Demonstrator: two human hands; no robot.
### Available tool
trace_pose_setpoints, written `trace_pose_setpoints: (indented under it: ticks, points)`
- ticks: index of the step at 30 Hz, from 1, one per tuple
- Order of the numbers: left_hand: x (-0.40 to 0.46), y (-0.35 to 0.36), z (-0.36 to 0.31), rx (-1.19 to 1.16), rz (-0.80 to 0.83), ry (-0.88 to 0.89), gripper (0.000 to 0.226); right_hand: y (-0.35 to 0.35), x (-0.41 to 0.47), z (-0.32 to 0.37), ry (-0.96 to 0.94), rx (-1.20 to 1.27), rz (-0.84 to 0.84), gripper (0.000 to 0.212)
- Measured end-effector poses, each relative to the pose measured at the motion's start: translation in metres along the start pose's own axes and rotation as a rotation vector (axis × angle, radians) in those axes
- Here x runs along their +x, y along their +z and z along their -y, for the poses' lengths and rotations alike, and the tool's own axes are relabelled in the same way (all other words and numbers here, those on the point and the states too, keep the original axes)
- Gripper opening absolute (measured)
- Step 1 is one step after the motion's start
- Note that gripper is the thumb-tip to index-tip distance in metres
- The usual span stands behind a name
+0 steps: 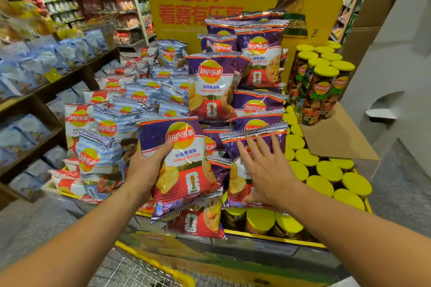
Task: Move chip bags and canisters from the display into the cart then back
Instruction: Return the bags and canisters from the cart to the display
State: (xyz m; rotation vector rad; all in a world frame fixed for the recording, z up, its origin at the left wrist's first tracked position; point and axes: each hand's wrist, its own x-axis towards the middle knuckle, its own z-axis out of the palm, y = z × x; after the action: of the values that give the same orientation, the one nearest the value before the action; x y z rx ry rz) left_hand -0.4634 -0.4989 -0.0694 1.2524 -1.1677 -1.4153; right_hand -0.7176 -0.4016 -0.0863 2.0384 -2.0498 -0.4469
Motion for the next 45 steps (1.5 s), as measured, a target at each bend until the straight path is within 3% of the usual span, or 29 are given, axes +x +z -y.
trace_pose_setpoints:
  ticks: [3,6,8,10,13,15,16,18,19,21,23,24,25,27,29,32,33,36,38,39,41,43,45]
  points:
    - [0.000,-0.004,-0.009,-0.032,-0.015,0.009,0.032,-0.007,-0.001,-0.004,0.003,-0.003,-0.015,0.144]
    - [-0.002,-0.006,-0.019,-0.070,-0.012,0.006,0.030,-0.012,-0.005,-0.010,-0.006,0.060,-0.108,0.132]
    - [-0.005,-0.005,-0.028,-0.093,0.019,0.010,0.035,-0.018,-0.006,-0.014,-0.006,0.224,-0.264,0.116]
    - [-0.008,0.002,-0.038,-0.117,0.083,-0.004,0.037,-0.030,-0.005,-0.017,0.021,0.590,-0.367,0.093]
    - [-0.012,0.023,-0.057,-0.150,0.207,-0.048,0.036,-0.060,0.003,-0.023,0.122,1.347,-0.105,0.088]
    - [-0.010,0.044,-0.071,-0.138,0.289,-0.065,0.045,-0.080,0.010,-0.030,0.134,1.653,0.074,0.093]
    - [-0.009,0.057,-0.079,-0.126,0.333,-0.064,0.050,-0.089,0.011,-0.035,0.092,1.755,0.135,0.080]
    - [-0.002,0.082,-0.093,-0.122,0.413,-0.043,0.052,-0.100,0.016,-0.043,-0.018,1.831,0.137,0.026]
    - [0.000,0.092,-0.097,-0.115,0.439,-0.032,0.052,-0.098,0.020,-0.046,-0.032,1.843,0.085,0.035]
    - [0.012,0.117,-0.105,-0.045,0.443,0.004,0.053,-0.101,0.026,-0.058,0.038,1.905,-0.001,0.031]
    - [0.026,0.137,-0.110,0.028,0.398,0.051,0.058,-0.089,0.043,-0.080,0.213,1.962,-0.166,0.054]
    - [0.033,0.143,-0.109,0.102,0.392,0.087,0.065,-0.085,0.048,-0.089,0.288,1.957,-0.251,0.047]
    - [0.033,0.148,-0.108,0.199,0.422,0.120,0.065,-0.082,0.053,-0.099,0.355,1.889,-0.315,0.042]
    - [0.039,0.159,-0.104,0.385,0.503,0.200,0.054,-0.077,0.063,-0.117,0.451,1.750,-0.381,0.056]
    - [0.048,0.172,-0.100,0.481,0.503,0.281,0.048,-0.077,0.066,-0.134,0.441,1.782,-0.305,0.079]
    - [0.070,0.189,-0.106,0.452,0.466,0.320,0.050,-0.067,0.073,-0.157,0.311,1.871,-0.074,0.047]
    - [0.077,0.197,-0.109,0.457,0.450,0.325,0.055,-0.063,0.076,-0.166,0.319,1.884,-0.059,0.046]
    - [0.088,0.214,-0.115,0.621,0.262,0.596,0.063,-0.049,0.105,-0.196,0.426,1.867,-0.235,0.063]
    - [0.098,0.220,-0.123,0.743,0.026,0.847,0.048,-0.040,0.133,-0.219,0.496,1.820,-0.309,0.085]
    - [0.104,0.220,-0.127,0.792,-0.071,0.948,0.037,-0.038,0.145,-0.228,0.513,1.795,-0.347,0.085]
    - [0.119,0.211,-0.132,0.891,-0.157,1.061,0.027,-0.035,0.169,-0.237,0.523,1.792,-0.372,0.069]
    - [0.136,0.200,-0.128,0.996,-0.123,1.068,0.021,-0.037,0.184,-0.231,0.541,1.822,-0.321,0.044]
    - [0.150,0.190,-0.116,1.119,-0.072,1.049,0.015,-0.032,0.199,-0.214,0.534,1.741,-0.241,0.033]
